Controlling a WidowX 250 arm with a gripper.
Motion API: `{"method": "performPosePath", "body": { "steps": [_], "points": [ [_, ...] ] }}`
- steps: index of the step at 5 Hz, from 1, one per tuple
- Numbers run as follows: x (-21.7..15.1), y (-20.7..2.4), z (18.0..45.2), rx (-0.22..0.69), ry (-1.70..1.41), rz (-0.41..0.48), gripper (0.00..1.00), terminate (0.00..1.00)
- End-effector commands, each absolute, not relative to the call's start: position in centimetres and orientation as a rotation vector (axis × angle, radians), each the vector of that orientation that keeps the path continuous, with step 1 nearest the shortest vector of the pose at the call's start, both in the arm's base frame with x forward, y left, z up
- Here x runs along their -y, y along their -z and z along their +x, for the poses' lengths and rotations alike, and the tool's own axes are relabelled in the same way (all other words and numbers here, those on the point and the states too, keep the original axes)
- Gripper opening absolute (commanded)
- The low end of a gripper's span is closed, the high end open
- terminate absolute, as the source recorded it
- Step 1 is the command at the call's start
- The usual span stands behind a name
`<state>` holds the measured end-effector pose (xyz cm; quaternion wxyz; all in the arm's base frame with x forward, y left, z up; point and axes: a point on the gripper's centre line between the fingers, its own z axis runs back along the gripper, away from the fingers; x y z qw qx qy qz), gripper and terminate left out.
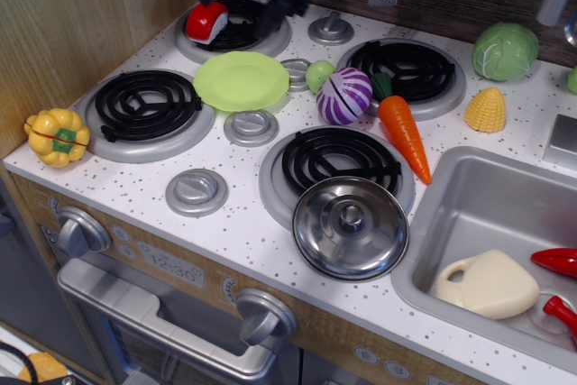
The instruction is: Put sushi on plate
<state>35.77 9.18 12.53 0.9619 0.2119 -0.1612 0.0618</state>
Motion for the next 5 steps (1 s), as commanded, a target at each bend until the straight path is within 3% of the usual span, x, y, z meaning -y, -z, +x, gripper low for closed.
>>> {"method": "performPosePath", "body": {
  "steps": [1,3,5],
  "points": [
    [-14.4,-12.8,39.0,0.443,-0.091,0.459,1.0,0.0],
    [-18.3,-9.8,41.5,0.528,-0.075,0.425,1.0,0.0],
    [-19.4,-8.5,42.8,0.568,-0.029,0.37,1.0,0.0]
  ]
}}
